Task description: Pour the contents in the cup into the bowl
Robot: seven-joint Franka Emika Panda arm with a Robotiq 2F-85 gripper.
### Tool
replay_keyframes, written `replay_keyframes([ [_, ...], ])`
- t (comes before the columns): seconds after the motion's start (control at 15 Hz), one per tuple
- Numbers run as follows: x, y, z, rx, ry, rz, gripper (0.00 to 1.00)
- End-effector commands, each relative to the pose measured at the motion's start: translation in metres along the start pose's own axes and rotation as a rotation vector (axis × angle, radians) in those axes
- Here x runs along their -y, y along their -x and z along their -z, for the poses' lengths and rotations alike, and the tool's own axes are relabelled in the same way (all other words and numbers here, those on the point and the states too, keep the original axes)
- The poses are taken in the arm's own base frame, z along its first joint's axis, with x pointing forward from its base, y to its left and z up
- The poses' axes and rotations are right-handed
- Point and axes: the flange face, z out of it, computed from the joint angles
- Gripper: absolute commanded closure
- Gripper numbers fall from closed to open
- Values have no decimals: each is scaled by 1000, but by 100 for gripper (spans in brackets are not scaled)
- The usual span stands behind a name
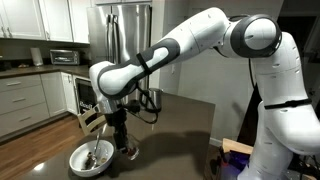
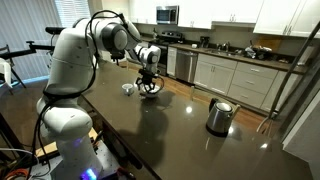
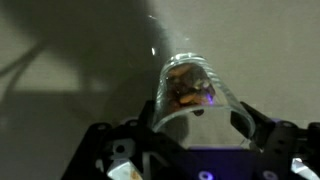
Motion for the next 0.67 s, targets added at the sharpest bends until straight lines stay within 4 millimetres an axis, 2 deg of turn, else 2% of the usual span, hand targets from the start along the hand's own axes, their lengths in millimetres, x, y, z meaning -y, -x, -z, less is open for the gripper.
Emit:
replay_keyframes([
  [0.0,1,-11,13,24,19,39,45],
  [0.53,4,-21,17,94,42,70,45],
  [0.6,5,-18,11,68,30,42,20],
])
